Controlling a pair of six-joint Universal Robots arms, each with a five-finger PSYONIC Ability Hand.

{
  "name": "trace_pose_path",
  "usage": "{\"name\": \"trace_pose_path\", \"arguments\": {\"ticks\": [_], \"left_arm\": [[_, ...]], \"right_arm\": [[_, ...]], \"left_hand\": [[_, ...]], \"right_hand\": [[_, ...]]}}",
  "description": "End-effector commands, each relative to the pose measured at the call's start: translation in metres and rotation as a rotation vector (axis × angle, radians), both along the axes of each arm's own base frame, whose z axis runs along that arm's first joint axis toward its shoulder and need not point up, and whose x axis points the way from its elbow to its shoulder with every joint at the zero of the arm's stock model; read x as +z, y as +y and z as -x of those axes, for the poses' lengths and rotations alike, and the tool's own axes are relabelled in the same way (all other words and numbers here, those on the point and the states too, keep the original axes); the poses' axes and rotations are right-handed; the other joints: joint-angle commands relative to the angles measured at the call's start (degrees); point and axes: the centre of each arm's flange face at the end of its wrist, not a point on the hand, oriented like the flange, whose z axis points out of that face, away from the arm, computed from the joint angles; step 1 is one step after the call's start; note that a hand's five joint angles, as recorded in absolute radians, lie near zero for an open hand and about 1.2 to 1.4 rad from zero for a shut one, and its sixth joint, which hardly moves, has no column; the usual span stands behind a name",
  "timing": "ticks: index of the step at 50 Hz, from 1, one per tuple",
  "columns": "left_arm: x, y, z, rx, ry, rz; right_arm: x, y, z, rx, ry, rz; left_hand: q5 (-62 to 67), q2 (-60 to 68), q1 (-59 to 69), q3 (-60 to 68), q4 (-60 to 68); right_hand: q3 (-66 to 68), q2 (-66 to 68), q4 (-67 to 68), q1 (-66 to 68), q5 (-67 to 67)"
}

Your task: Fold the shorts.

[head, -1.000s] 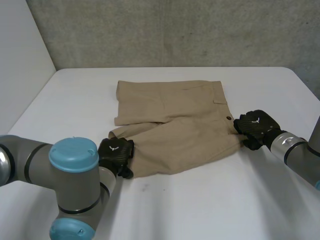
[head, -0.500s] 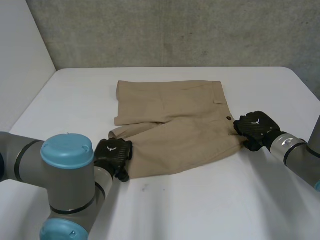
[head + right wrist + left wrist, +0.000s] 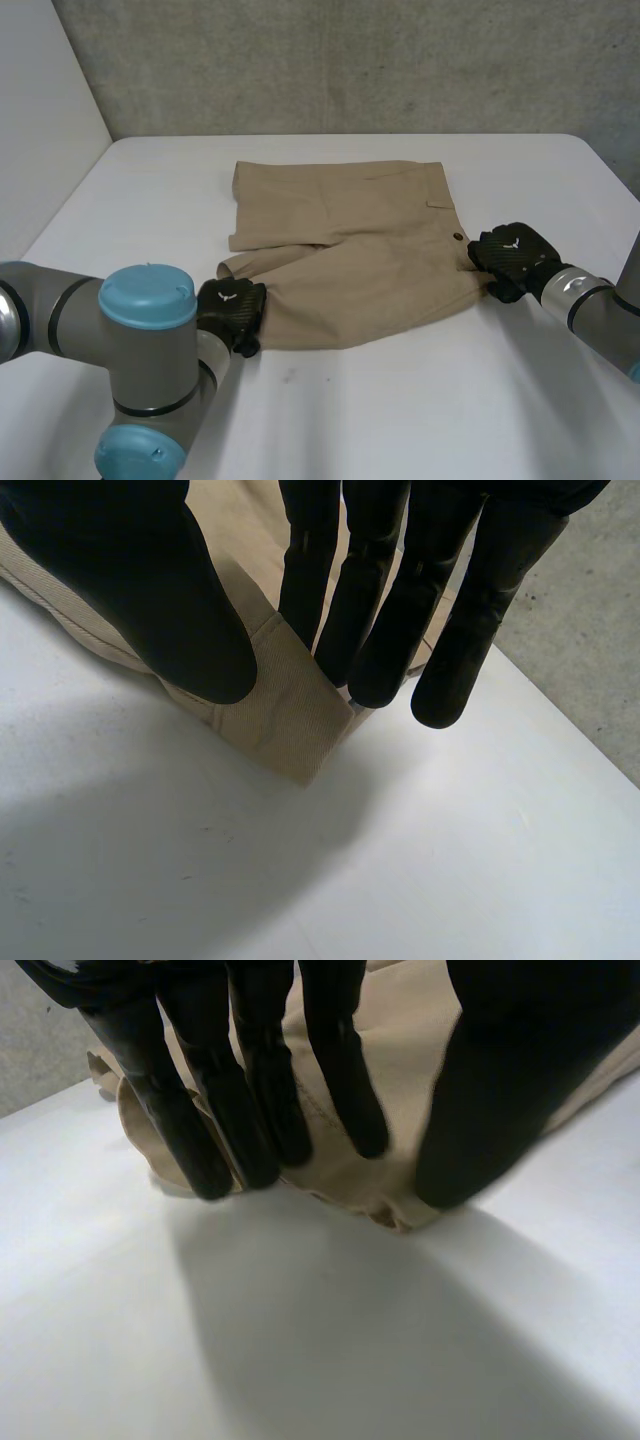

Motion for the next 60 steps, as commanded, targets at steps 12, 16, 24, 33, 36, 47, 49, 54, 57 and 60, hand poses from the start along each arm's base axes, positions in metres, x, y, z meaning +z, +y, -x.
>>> {"name": "trace_pose_path", "arguments": {"ticks": [12, 16, 24, 33, 36, 47, 49, 54, 57, 60], "left_arm": [[-0.004, -0.003, 0.003, -0.036, -0.045, -0.036], [0.013, -0.006, -0.002, -0.021, -0.02, -0.002], [0.011, 0.004, -0.009, -0.023, -0.032, -0.022], [0.008, 0.007, -0.007, -0.029, -0.035, -0.026], [0.005, 0.004, -0.008, -0.025, -0.04, -0.03], [-0.002, -0.005, -0.003, -0.02, -0.04, -0.034], [-0.003, -0.007, -0.002, -0.02, -0.039, -0.032], [-0.005, -0.01, 0.0, -0.02, -0.04, -0.034], [-0.006, -0.011, 0.0, -0.018, -0.039, -0.032], [-0.004, -0.014, 0.0, -0.012, -0.035, -0.026]], "right_arm": [[0.014, 0.01, 0.002, -0.039, 0.012, -0.012], [0.025, 0.018, 0.001, -0.037, 0.014, -0.023], [0.023, 0.022, -0.002, -0.025, 0.016, -0.033], [0.017, 0.022, -0.002, -0.022, 0.023, -0.046], [0.016, 0.023, -0.002, -0.02, 0.025, -0.05], [0.014, 0.023, -0.003, -0.018, 0.026, -0.054], [0.014, 0.023, -0.003, -0.018, 0.026, -0.055], [0.011, 0.023, -0.003, -0.018, 0.028, -0.059], [0.011, 0.023, -0.002, -0.019, 0.028, -0.062], [0.01, 0.023, -0.002, -0.019, 0.029, -0.064]], "left_hand": [[29.9, 28.5, 27.8, 28.6, 29.3], [29.9, 28.5, 27.8, 28.6, 29.3], [-8.6, -10.0, -10.7, -9.9, -9.2], [-8.4, -9.8, -10.6, -9.7, -9.1], [-7.9, -9.3, -10.1, -9.2, -8.6], [-3.7, -5.1, -5.8, -5.0, -4.4], [-3.4, -4.8, -5.5, -4.7, -4.0], [-1.9, -3.2, -4.0, -3.2, -2.5], [-0.7, -2.1, -2.8, -2.0, -1.3], [0.3, -1.1, -1.8, -1.0, -0.3]], "right_hand": [[12.5, 12.6, 11.8, 28.6, 15.3], [12.5, 12.6, 11.8, 28.6, 15.3], [12.5, 12.6, 11.8, 28.6, 15.3], [12.5, 12.6, 11.8, 28.6, 15.3], [12.5, 12.6, 11.8, 28.6, 15.3], [12.5, 12.6, 11.8, 28.6, 15.3], [12.5, 12.6, 11.8, 28.6, 15.3], [12.5, 12.6, 11.8, 28.6, 15.3], [12.5, 12.6, 11.8, 28.6, 15.3], [12.5, 12.6, 11.8, 28.6, 15.3]]}}
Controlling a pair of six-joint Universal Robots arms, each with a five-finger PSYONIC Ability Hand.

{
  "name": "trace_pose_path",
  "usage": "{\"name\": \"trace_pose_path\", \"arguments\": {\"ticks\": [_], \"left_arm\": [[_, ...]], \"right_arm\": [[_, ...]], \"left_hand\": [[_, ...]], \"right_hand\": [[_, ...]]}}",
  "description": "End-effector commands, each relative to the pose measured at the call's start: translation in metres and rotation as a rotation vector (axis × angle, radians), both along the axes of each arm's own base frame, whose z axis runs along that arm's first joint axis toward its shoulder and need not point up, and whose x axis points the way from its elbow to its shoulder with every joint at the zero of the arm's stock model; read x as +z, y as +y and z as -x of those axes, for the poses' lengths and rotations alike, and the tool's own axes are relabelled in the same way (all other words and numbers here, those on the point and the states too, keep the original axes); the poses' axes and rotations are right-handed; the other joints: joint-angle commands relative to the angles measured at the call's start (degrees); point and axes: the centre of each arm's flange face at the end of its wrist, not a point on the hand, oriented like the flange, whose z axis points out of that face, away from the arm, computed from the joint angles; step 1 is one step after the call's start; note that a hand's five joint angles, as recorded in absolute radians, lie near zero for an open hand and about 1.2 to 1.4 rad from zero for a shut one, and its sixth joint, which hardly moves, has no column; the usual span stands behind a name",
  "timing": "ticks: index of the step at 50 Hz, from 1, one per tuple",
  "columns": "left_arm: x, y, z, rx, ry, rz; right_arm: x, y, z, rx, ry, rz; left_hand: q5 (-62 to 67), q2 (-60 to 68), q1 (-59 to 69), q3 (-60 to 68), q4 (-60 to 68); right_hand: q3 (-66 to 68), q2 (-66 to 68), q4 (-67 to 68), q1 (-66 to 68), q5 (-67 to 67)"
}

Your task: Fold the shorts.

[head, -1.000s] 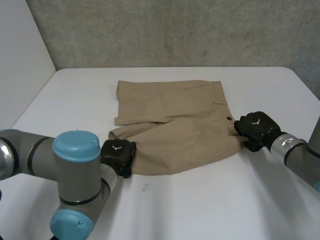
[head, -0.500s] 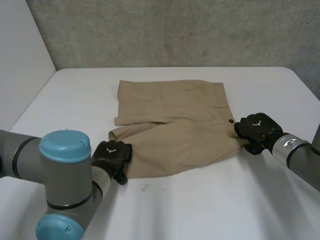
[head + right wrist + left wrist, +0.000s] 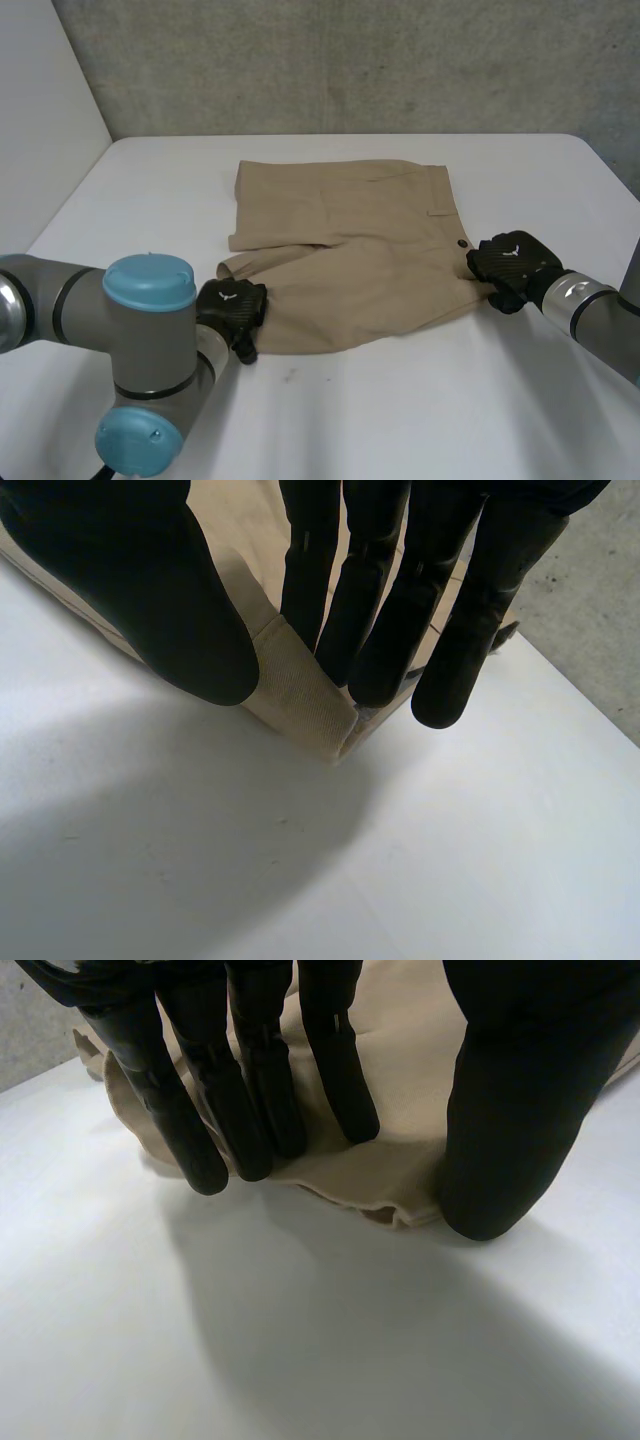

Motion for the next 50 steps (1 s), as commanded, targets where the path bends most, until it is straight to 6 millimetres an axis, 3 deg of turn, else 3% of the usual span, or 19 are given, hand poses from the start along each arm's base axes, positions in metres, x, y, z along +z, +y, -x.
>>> {"name": "trace_pose_path", "arguments": {"ticks": [1, 13, 17, 20, 27, 28, 34, 43, 50], "left_arm": [[0.002, -0.006, 0.0, 0.009, 0.006, 0.009], [0.002, -0.014, 0.004, 0.011, 0.015, 0.025], [0.004, -0.017, 0.006, 0.01, 0.019, 0.032], [0.005, -0.018, 0.007, 0.01, 0.023, 0.037], [0.022, -0.015, 0.005, 0.008, 0.026, 0.054], [0.036, -0.012, 0.003, 0.006, 0.032, 0.071], [0.058, 0.012, -0.013, 0.006, 0.012, 0.045], [0.079, 0.073, -0.049, -0.038, -0.042, -0.097], [0.116, 0.115, -0.071, -0.098, -0.02, -0.204]], "right_arm": [[-0.002, 0.001, 0.0, 0.0, 0.001, -0.006], [-0.004, 0.003, -0.001, 0.005, 0.003, -0.012], [-0.004, 0.003, -0.001, 0.005, 0.003, -0.012], [-0.004, 0.003, -0.001, 0.005, 0.003, -0.012], [0.001, 0.004, -0.001, -0.006, 0.003, -0.008], [0.002, 0.005, -0.002, -0.008, 0.0, -0.012], [0.015, 0.018, -0.002, -0.011, 0.007, -0.044], [0.04, 0.061, 0.006, -0.002, 0.064, -0.195], [0.066, 0.098, 0.014, 0.059, 0.209, -0.245]], "left_hand": [[10.0, 9.0, 10.9, 8.8, 8.7], [14.7, 13.7, 15.6, 13.5, 13.4], [21.2, 20.3, 22.2, 20.0, 20.0], [38.3, 37.4, 39.3, 37.1, 37.1], [38.9, 37.9, 39.8, 37.7, 37.6], [38.9, 37.9, 39.8, 37.7, 37.6], [38.9, 37.9, 39.8, 37.7, 37.6], [38.9, 37.9, 39.8, 37.7, 37.6], [38.9, 37.9, 39.8, 37.7, 37.6]], "right_hand": [[12.5, 12.6, 11.8, 28.6, 15.3], [12.5, 12.6, 11.8, 28.6, 15.3], [12.5, 12.6, 11.8, 28.6, 15.3], [12.5, 12.6, 11.8, 28.6, 15.3], [12.5, 12.6, 11.8, 28.6, 15.3], [12.5, 12.6, 11.8, 28.6, 15.3], [12.5, 12.6, 11.8, 28.6, 15.3], [12.5, 12.6, 11.8, 28.6, 15.3], [12.5, 12.6, 11.8, 28.6, 15.3]]}}
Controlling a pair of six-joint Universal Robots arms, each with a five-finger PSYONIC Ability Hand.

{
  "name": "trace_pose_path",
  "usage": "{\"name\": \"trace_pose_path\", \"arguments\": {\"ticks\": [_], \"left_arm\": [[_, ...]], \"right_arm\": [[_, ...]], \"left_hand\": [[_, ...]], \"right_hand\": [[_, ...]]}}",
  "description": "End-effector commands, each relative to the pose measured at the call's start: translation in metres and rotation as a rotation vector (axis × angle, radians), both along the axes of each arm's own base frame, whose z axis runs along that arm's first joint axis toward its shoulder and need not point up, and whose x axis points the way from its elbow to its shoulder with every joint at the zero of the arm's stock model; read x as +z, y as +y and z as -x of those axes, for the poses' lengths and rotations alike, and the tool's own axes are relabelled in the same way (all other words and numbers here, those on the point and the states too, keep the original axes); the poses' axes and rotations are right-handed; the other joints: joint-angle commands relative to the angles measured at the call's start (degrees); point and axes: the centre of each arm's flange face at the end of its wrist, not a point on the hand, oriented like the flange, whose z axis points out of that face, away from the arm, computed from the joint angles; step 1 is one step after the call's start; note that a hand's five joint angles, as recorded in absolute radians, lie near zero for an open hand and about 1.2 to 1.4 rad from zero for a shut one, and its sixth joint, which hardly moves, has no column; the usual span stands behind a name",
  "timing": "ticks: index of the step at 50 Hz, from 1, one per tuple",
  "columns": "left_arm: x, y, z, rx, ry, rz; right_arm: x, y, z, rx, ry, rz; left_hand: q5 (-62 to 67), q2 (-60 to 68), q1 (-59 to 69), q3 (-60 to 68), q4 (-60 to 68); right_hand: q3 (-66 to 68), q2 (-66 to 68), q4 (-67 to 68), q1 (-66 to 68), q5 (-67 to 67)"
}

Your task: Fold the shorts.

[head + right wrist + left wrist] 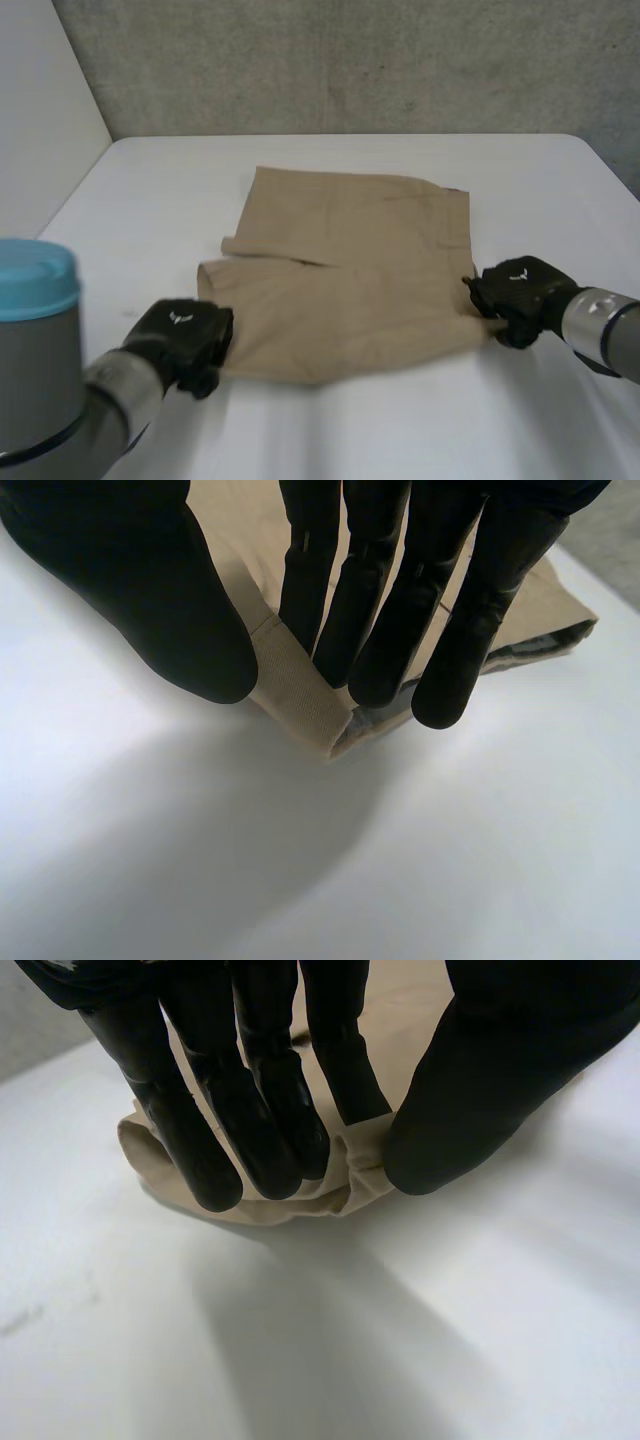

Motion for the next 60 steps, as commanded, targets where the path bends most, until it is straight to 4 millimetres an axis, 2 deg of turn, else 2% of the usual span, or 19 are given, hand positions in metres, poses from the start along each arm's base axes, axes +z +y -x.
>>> {"name": "trace_pose_path", "arguments": {"ticks": [1, 5, 8, 12, 15, 19, 20, 24, 26, 27, 28, 30, 31, 39, 42, 46, 50, 54, 60], "left_arm": [[0.039, 0.046, -0.02, -0.071, 0.038, -0.106], [0.058, 0.066, -0.024, -0.126, 0.086, -0.113], [0.065, 0.07, -0.027, -0.136, 0.112, -0.101], [0.069, 0.057, -0.031, -0.096, 0.134, -0.067], [0.066, 0.033, -0.033, -0.038, 0.154, -0.024], [0.045, -0.005, -0.024, -0.019, 0.152, -0.015], [0.042, -0.014, -0.022, -0.015, 0.153, -0.003], [0.029, -0.062, -0.004, -0.019, 0.171, 0.051], [0.026, -0.077, 0.002, -0.022, 0.175, 0.066], [0.024, -0.086, 0.005, -0.022, 0.177, 0.075], [0.019, -0.103, 0.011, -0.014, 0.177, 0.094], [0.013, -0.118, 0.02, -0.009, 0.172, 0.112], [0.007, -0.131, 0.031, -0.008, 0.166, 0.133], [-0.016, -0.198, 0.064, 0.08, 0.118, 0.295], [-0.019, -0.213, 0.072, 0.064, 0.117, 0.372], [-0.026, -0.232, 0.087, 0.036, 0.116, 0.505], [-0.036, -0.246, 0.097, 0.023, 0.117, 0.594], [-0.047, -0.26, 0.105, 0.024, 0.138, 0.649], [-0.07, -0.266, 0.11, 0.011, 0.136, 0.642]], "right_arm": [[0.031, 0.048, 0.011, 0.09, 0.152, -0.08], [0.049, 0.075, 0.02, 0.126, 0.191, -0.116], [0.059, 0.082, 0.027, 0.117, 0.207, -0.094], [0.064, 0.076, 0.037, 0.092, 0.216, -0.057], [0.064, 0.071, 0.038, 0.101, 0.195, -0.046], [0.045, 0.047, 0.036, 0.123, 0.152, -0.062], [0.038, 0.032, 0.036, 0.113, 0.151, -0.048], [0.028, 0.005, 0.032, 0.072, 0.135, -0.036], [0.027, -0.004, 0.022, 0.069, 0.126, -0.018], [0.024, -0.012, 0.011, 0.074, 0.121, 0.006], [0.022, -0.016, 0.005, 0.076, 0.121, 0.024], [0.019, -0.027, -0.003, 0.065, 0.12, 0.062], [0.017, -0.038, -0.01, 0.048, 0.122, 0.106], [0.003, -0.092, -0.033, -0.042, 0.099, 0.305], [0.0, -0.108, -0.04, -0.072, 0.079, 0.369], [-0.011, -0.139, -0.043, -0.156, 0.073, 0.512], [-0.022, -0.155, -0.045, -0.197, 0.064, 0.589], [-0.035, -0.164, -0.049, -0.198, 0.049, 0.629], [-0.057, -0.175, -0.054, -0.191, 0.04, 0.669]], "left_hand": [[16.0, 11.5, 15.8, 12.0, 11.3], [16.0, 11.5, 15.8, 12.0, 11.3], [16.0, 11.5, 15.8, 12.0, 11.3], [16.0, 11.5, 15.8, 12.0, 11.3], [16.0, 11.5, 15.8, 12.0, 11.3], [16.0, 11.5, 15.8, 12.0, 11.3], [16.0, 11.5, 15.8, 12.0, 11.3], [16.0, 11.5, 15.8, 12.0, 11.3], [16.0, 11.5, 15.8, 12.0, 11.3], [16.0, 11.5, 15.8, 12.0, 11.3], [16.0, 11.5, 15.8, 12.0, 11.3], [16.0, 11.5, 15.8, 12.0, 11.3], [16.0, 11.5, 15.8, 12.0, 11.3], [16.0, 11.5, 15.8, 12.0, 11.3], [16.0, 11.5, 15.8, 12.0, 11.3], [16.0, 11.5, 15.8, 12.0, 11.3], [16.0, 11.5, 15.8, 12.0, 11.3], [16.0, 11.5, 15.8, 12.0, 11.3], [16.0, 11.5, 15.8, 12.0, 11.3]], "right_hand": [[12.5, 12.6, 11.8, 28.6, 15.3], [12.5, 12.6, 11.8, 28.6, 15.3], [12.5, 12.6, 11.8, 28.6, 15.3], [12.5, 12.6, 11.8, 28.6, 15.3], [12.5, 12.6, 11.8, 28.6, 15.3], [12.5, 12.6, 11.8, 28.6, 15.3], [12.5, 12.6, 11.8, 28.6, 15.3], [12.5, 12.6, 11.8, 28.6, 15.3], [12.5, 12.6, 11.8, 28.6, 15.3], [12.5, 12.6, 11.8, 28.6, 15.3], [12.5, 12.6, 11.8, 28.6, 15.3], [12.5, 12.6, 11.8, 28.6, 15.3], [12.5, 12.6, 11.8, 28.6, 15.3], [12.5, 12.6, 11.8, 28.6, 15.3], [12.5, 12.6, 11.8, 28.6, 15.3], [12.5, 12.6, 11.8, 28.6, 15.3], [12.5, 12.6, 11.8, 28.6, 15.3], [12.5, 12.6, 11.8, 28.6, 15.3], [12.5, 12.6, 11.8, 28.6, 15.3]]}}
